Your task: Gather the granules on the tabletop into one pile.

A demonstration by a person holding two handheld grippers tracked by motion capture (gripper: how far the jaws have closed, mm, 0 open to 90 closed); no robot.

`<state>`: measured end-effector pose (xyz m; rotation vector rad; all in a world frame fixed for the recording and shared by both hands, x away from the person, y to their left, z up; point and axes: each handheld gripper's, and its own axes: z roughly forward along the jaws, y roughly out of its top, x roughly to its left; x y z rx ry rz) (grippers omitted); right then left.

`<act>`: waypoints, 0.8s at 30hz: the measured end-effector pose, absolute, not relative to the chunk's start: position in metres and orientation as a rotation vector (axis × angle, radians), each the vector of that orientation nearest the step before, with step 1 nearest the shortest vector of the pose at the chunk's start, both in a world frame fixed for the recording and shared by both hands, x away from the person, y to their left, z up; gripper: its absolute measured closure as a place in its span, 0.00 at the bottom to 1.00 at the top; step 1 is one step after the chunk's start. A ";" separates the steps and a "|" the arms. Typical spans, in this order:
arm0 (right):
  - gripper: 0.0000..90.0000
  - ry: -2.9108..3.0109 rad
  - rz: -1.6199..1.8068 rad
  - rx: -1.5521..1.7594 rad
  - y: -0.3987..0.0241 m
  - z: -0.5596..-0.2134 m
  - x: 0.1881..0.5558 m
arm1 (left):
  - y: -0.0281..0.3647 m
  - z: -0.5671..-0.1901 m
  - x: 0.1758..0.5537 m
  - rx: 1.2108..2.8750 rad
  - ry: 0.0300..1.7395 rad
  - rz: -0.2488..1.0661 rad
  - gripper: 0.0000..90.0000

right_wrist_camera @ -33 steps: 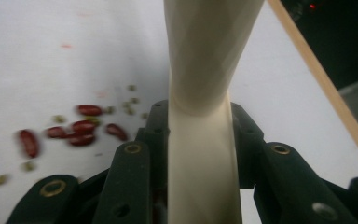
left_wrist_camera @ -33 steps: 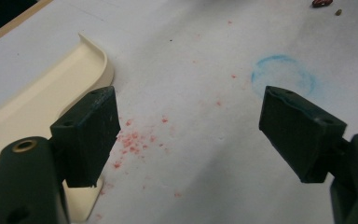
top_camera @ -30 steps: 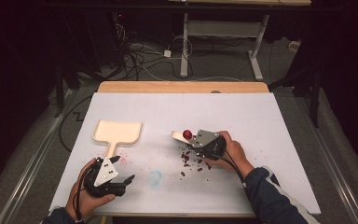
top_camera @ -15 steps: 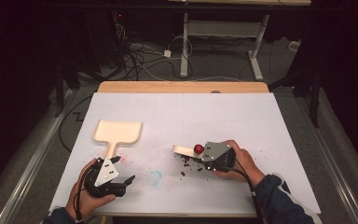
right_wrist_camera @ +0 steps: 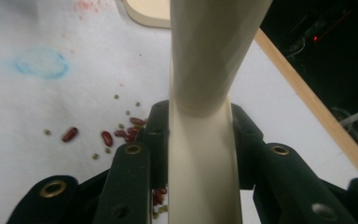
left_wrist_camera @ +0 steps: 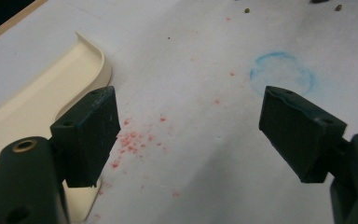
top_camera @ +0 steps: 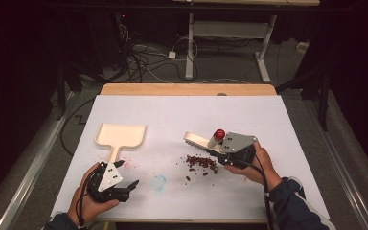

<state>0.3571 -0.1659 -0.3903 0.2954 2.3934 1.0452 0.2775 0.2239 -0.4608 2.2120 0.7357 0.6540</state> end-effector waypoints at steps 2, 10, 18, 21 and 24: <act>0.75 2.447 1.118 0.338 -0.162 -0.380 0.346 | 0.226 -0.460 0.278 2.212 0.740 0.661 0.22; 0.75 2.661 1.373 0.552 -0.134 -0.395 0.319 | 0.231 -0.459 0.277 2.200 0.756 0.670 0.22; 0.75 2.660 1.423 0.749 -0.108 -0.426 0.326 | 0.231 -0.459 0.278 2.200 0.757 0.666 0.22; 0.75 2.645 1.403 0.812 -0.106 -0.433 0.331 | 0.230 -0.460 0.279 2.208 0.756 0.661 0.22; 0.75 2.574 1.373 0.908 -0.108 -0.439 0.342 | 0.229 -0.461 0.279 2.215 0.753 0.660 0.22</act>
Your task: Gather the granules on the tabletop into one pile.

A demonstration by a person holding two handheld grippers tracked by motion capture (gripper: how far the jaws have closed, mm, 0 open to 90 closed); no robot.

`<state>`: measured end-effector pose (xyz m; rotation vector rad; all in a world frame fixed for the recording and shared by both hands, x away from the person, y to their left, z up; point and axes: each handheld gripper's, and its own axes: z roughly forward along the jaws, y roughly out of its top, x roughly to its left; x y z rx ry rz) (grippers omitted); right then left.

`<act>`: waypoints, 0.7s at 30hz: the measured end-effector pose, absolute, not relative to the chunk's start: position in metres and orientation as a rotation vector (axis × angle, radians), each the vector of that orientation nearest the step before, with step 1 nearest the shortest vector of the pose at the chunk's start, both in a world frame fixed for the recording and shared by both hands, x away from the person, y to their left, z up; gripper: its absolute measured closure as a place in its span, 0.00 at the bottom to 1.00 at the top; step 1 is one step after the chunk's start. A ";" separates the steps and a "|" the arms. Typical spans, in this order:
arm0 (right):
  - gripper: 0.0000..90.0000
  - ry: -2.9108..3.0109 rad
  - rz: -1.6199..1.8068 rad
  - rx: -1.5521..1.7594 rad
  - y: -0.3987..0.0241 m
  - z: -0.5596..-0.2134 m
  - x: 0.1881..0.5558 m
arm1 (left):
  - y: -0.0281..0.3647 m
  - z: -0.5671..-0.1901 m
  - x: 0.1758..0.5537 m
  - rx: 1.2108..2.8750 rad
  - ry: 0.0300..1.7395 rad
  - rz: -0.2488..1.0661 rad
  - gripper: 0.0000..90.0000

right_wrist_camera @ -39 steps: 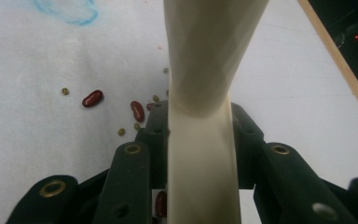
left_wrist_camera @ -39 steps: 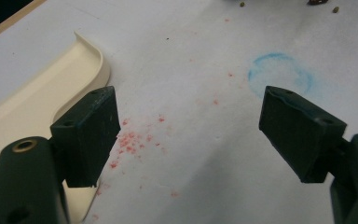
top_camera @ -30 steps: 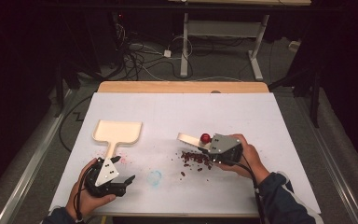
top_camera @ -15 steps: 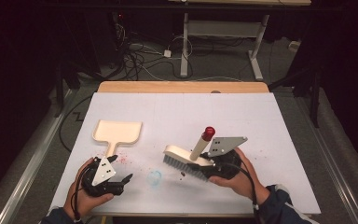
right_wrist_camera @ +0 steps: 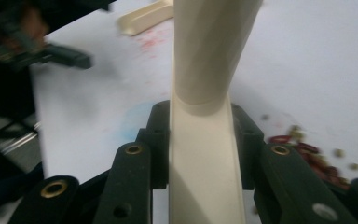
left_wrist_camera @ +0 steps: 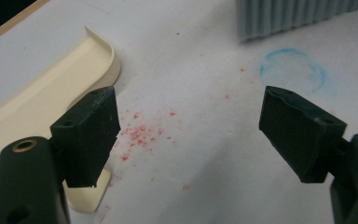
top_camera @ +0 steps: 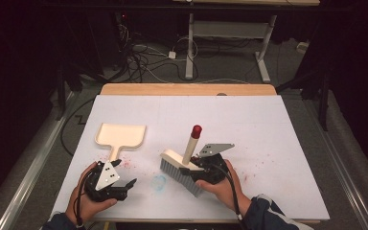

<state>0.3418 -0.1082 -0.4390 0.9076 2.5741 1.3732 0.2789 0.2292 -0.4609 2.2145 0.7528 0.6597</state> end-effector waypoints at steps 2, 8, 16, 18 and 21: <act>0.75 2.530 1.345 1.002 -0.116 -0.444 0.352 | 0.229 -0.461 0.279 2.218 0.749 0.658 0.22; 0.75 2.489 1.315 1.080 -0.131 -0.446 0.361 | 0.228 -0.462 0.278 2.226 0.742 0.654 0.22; 0.75 2.454 1.294 1.141 -0.150 -0.438 0.367 | 0.227 -0.462 0.278 2.237 0.735 0.655 0.22; 0.75 2.449 1.303 1.126 -0.152 -0.435 0.366 | 0.226 -0.462 0.278 2.250 0.727 0.667 0.22; 0.75 2.472 1.319 1.023 -0.155 -0.425 0.364 | 0.225 -0.463 0.277 2.264 0.716 0.673 0.22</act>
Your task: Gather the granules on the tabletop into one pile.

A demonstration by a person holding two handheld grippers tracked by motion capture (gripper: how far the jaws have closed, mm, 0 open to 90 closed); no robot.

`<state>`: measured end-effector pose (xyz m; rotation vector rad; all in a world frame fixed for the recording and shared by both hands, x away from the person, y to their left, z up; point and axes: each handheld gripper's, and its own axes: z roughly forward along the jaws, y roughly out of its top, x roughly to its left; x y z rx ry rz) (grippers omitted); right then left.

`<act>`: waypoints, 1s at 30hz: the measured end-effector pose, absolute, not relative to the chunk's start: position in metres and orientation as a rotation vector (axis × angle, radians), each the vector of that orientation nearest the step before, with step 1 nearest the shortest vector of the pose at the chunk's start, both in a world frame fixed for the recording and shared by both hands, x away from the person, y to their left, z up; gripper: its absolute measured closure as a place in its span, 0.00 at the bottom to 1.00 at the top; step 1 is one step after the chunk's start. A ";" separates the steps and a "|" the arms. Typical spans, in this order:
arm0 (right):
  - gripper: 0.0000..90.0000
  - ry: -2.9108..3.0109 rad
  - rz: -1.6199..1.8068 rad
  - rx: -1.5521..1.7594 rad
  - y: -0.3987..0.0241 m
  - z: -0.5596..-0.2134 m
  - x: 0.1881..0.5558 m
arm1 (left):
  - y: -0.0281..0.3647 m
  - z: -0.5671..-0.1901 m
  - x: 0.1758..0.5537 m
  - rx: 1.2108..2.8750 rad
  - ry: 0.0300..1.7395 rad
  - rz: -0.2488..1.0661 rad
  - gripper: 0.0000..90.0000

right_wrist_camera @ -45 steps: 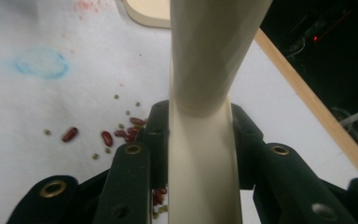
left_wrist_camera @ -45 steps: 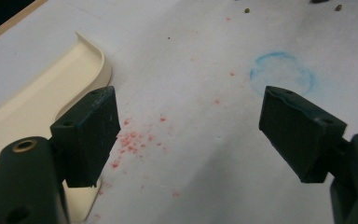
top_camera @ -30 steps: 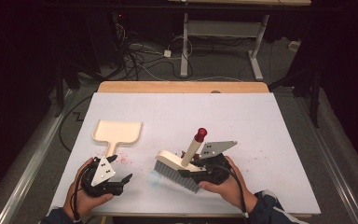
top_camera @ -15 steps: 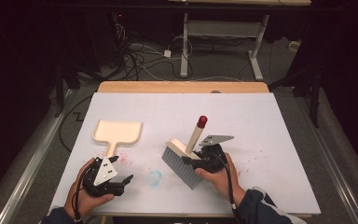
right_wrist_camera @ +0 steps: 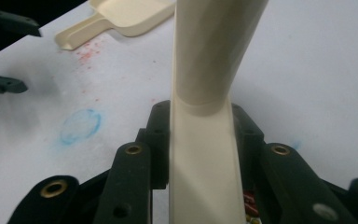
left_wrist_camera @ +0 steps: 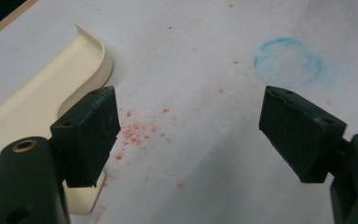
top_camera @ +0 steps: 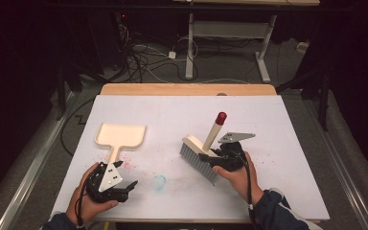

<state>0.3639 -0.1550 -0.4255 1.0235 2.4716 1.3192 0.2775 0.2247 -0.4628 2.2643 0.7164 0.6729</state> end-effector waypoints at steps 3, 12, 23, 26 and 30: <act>0.75 2.550 1.312 0.789 -0.160 -0.413 0.359 | 0.225 -0.463 0.277 2.264 0.718 0.676 0.22; 0.75 2.788 1.283 0.137 -0.186 -0.403 0.326 | 0.225 -0.463 0.277 2.269 0.722 0.678 0.22; 0.75 2.852 1.357 -0.018 -0.193 -0.429 0.338 | 0.221 -0.465 0.280 2.282 0.715 0.664 0.22; 0.74 2.859 1.379 -0.020 -0.189 -0.433 0.360 | 0.221 -0.466 0.280 2.287 0.712 0.663 0.22; 0.74 2.879 1.372 -0.021 -0.183 -0.435 0.372 | 0.220 -0.467 0.281 2.289 0.712 0.656 0.22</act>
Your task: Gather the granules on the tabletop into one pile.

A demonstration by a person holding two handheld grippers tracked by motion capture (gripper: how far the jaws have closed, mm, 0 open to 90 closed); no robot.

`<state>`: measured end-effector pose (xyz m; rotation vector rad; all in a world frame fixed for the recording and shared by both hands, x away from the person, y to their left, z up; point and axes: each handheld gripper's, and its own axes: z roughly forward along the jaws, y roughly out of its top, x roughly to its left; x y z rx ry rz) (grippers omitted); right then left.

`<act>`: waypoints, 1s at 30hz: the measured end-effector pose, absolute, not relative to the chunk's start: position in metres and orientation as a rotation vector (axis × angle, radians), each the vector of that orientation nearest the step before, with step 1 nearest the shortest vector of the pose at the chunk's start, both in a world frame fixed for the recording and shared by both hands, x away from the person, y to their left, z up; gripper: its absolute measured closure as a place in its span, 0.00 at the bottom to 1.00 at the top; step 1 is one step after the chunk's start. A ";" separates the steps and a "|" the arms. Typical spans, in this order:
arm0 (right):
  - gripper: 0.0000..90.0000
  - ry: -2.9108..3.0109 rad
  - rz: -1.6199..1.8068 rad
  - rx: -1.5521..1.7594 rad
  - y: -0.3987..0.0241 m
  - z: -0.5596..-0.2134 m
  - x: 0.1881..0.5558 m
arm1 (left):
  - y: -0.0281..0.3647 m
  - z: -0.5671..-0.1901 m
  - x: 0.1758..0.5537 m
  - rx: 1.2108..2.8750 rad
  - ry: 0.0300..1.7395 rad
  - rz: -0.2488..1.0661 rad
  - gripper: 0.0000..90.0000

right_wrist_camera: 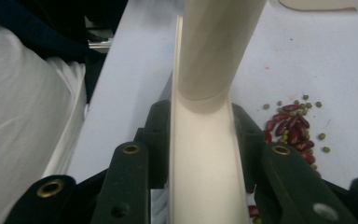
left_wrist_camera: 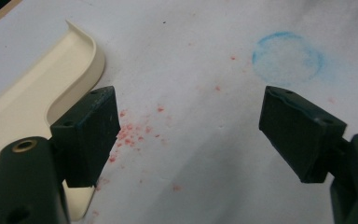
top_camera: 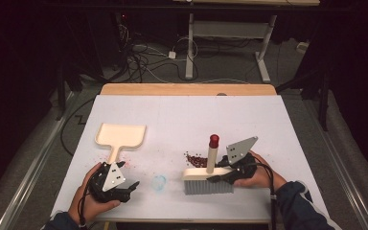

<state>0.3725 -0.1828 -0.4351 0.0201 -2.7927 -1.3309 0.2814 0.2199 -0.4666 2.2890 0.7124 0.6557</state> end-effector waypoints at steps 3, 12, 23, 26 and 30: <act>0.73 -2.780 -1.319 0.018 -0.177 -0.436 0.382 | 0.219 -0.467 0.282 2.296 0.707 0.651 0.22; 0.74 -2.817 -1.335 -0.022 -0.168 -0.431 0.398 | 0.216 -0.468 0.282 2.303 0.700 0.646 0.22; 0.75 -2.864 -1.456 -0.092 -0.165 -0.411 0.402 | 0.217 -0.468 0.282 2.297 0.704 0.636 0.22; 0.75 -2.898 -1.502 -0.151 -0.165 -0.405 0.404 | 0.217 -0.469 0.283 2.296 0.707 0.634 0.22; 0.75 -2.971 -1.562 -0.301 -0.162 -0.399 0.412 | 0.218 -0.469 0.284 2.305 0.707 0.632 0.22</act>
